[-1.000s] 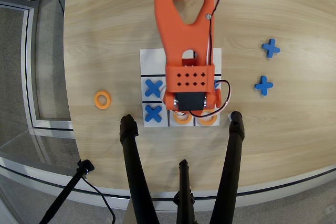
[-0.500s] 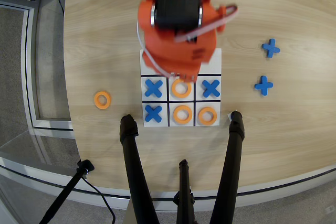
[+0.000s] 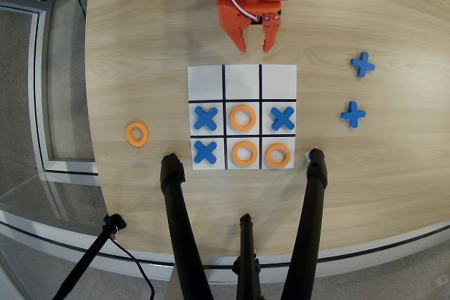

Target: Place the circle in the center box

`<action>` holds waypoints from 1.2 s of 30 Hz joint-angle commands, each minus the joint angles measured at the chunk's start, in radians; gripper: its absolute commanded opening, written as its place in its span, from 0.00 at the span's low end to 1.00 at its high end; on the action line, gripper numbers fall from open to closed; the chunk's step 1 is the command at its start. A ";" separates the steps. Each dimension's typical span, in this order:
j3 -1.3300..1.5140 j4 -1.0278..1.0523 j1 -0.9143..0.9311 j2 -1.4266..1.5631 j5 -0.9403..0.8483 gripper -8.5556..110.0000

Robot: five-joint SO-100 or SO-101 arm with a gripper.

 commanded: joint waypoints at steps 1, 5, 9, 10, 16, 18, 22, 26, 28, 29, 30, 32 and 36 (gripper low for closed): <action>0.101 0.008 0.006 0.110 -0.020 0.18; 0.238 0.002 0.034 0.215 -0.038 0.18; 0.354 -0.018 0.032 0.256 -0.064 0.17; 0.371 -0.028 0.026 0.256 -0.064 0.17; 0.425 -0.035 0.035 0.258 -0.069 0.09; 0.426 -0.035 0.057 0.258 -0.063 0.07; 0.426 -0.025 0.163 0.256 -0.060 0.07; 0.426 -0.023 0.362 0.255 -0.071 0.07; 0.426 -0.023 0.491 0.259 -0.104 0.07; 0.426 -0.023 0.549 0.261 -0.121 0.07; 0.426 -0.023 0.601 0.267 -0.127 0.07; 0.426 -0.026 0.699 0.284 -0.147 0.07; 0.426 -0.028 0.857 0.293 -0.144 0.07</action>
